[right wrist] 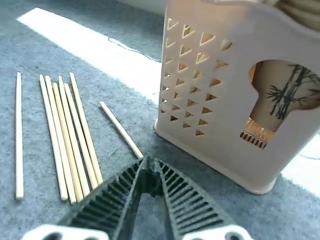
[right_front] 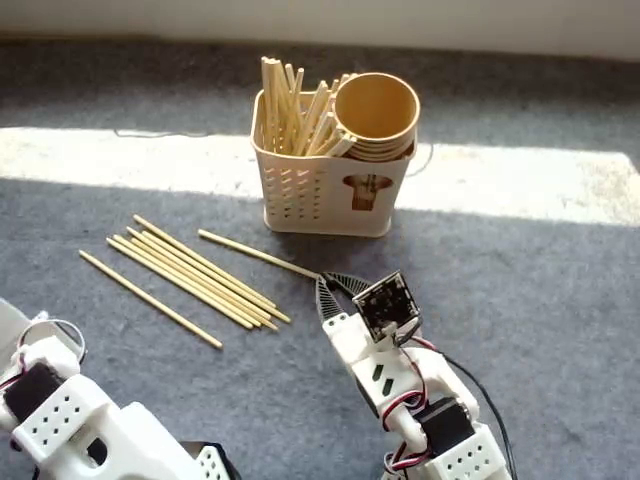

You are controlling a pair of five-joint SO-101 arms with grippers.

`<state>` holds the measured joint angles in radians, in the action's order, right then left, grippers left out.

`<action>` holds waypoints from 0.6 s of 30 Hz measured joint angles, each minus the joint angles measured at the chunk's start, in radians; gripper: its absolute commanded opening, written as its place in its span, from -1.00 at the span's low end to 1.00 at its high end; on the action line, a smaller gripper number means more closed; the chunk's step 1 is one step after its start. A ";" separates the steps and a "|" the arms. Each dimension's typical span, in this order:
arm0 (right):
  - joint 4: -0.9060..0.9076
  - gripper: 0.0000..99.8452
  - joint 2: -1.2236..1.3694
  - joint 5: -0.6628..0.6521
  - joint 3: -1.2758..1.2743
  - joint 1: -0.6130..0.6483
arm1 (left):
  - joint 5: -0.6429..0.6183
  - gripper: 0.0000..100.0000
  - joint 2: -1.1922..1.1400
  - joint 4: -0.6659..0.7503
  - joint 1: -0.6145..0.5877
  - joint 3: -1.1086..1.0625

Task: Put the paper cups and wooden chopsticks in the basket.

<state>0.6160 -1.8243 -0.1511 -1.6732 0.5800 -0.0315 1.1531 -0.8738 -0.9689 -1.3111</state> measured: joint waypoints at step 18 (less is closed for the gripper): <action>0.000 -0.99 0.000 0.000 0.000 -0.051 | 0.397 -0.79 0.000 -0.442 0.353 0.305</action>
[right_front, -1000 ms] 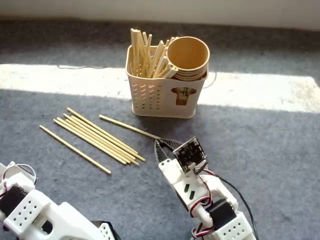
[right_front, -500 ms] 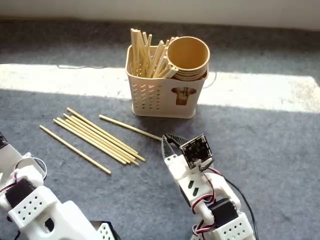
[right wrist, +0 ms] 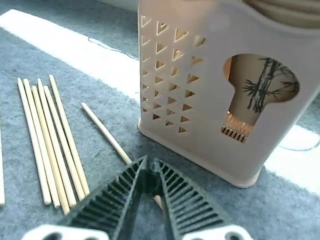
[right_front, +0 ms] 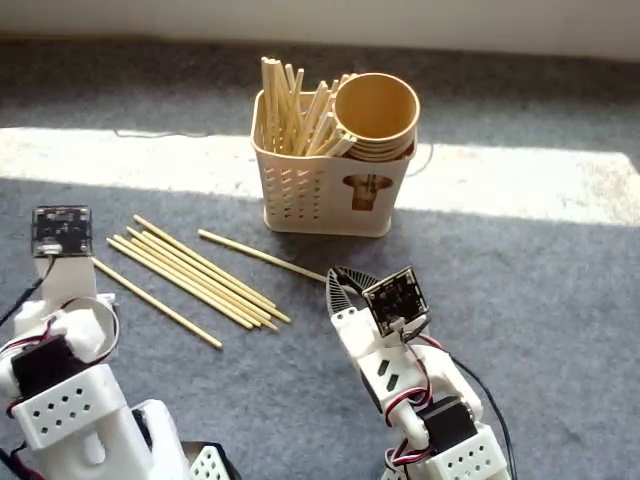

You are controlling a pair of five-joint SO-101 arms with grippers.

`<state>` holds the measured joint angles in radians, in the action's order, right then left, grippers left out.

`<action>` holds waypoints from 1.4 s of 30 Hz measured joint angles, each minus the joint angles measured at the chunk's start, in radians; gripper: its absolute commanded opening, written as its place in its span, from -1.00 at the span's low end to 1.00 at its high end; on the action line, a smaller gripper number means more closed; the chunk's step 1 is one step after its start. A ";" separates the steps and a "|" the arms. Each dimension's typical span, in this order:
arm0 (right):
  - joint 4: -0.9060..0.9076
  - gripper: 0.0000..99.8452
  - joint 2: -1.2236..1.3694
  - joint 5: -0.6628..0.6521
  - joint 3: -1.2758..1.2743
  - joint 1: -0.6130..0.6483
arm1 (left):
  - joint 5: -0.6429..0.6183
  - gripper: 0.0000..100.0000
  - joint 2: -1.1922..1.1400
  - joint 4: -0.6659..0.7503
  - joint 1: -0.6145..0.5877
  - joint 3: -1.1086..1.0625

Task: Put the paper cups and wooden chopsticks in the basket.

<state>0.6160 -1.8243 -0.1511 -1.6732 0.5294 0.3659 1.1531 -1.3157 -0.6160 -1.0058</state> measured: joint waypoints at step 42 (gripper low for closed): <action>-0.074 -0.99 0.000 0.000 0.000 -0.255 | 0.712 -0.65 -0.098 0.011 0.531 -0.196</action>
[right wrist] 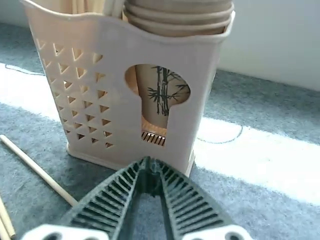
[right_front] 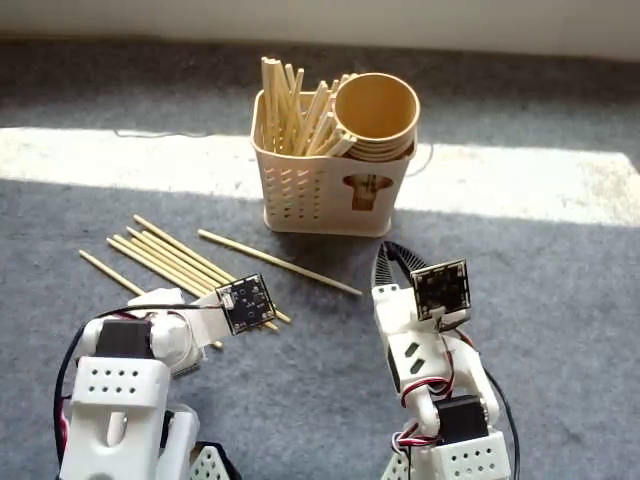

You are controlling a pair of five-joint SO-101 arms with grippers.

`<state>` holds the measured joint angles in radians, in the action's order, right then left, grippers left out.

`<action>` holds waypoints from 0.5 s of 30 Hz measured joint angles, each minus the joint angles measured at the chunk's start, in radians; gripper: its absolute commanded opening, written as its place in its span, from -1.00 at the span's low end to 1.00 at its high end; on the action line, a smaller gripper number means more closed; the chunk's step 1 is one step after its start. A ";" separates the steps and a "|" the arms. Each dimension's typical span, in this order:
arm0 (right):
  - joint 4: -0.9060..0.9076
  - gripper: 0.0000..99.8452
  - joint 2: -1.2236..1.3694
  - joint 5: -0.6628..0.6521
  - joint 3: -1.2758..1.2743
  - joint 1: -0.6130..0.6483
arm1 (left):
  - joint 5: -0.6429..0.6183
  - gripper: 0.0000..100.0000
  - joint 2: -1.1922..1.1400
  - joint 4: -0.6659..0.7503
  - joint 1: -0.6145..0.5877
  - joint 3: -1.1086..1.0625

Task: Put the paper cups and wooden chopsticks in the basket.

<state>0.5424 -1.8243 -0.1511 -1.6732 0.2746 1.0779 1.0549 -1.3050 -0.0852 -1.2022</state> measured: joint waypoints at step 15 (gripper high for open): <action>0.000 -0.99 0.000 0.000 0.000 0.000 | 0.061 -0.65 -0.706 0.153 0.003 0.264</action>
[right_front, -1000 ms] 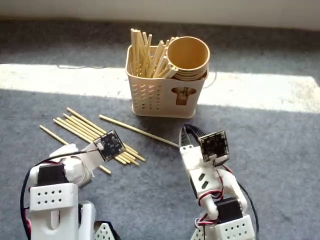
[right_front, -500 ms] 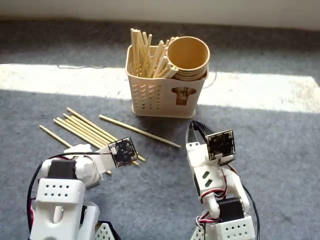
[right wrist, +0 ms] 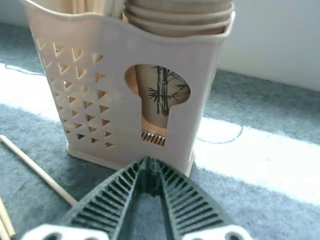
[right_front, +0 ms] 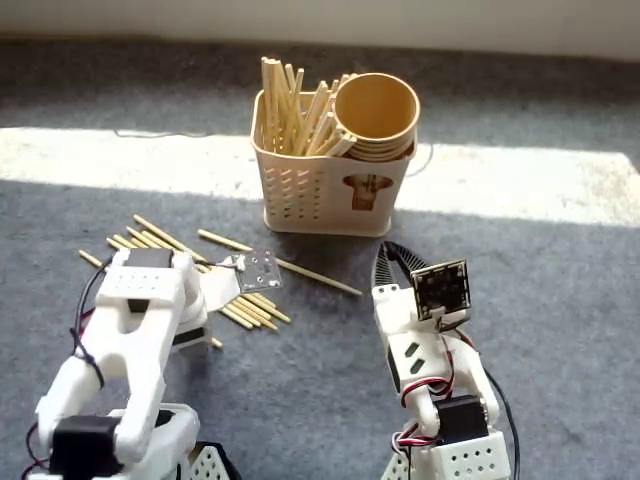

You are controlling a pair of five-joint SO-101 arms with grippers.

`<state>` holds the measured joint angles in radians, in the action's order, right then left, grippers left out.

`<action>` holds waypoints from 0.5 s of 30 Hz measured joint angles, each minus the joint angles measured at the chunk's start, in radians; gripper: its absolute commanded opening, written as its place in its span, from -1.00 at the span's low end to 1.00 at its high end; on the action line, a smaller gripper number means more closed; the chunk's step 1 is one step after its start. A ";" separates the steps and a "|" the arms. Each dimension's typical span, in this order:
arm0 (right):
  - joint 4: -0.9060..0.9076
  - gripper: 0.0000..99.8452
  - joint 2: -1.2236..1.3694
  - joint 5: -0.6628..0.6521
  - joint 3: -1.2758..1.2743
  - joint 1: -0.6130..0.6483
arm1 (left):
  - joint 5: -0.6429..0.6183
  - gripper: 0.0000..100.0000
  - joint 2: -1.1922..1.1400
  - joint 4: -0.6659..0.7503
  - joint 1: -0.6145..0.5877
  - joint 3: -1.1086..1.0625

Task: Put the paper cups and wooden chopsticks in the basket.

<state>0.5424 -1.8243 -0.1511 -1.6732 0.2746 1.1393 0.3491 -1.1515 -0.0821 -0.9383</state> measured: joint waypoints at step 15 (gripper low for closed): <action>0.000 -0.99 0.000 0.000 0.000 0.000 | -0.002 -0.99 -0.190 0.084 0.006 0.049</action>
<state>0.5424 -1.8243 -0.1511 -1.6732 0.2746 1.1377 0.1588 -1.0671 -0.0760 -0.8892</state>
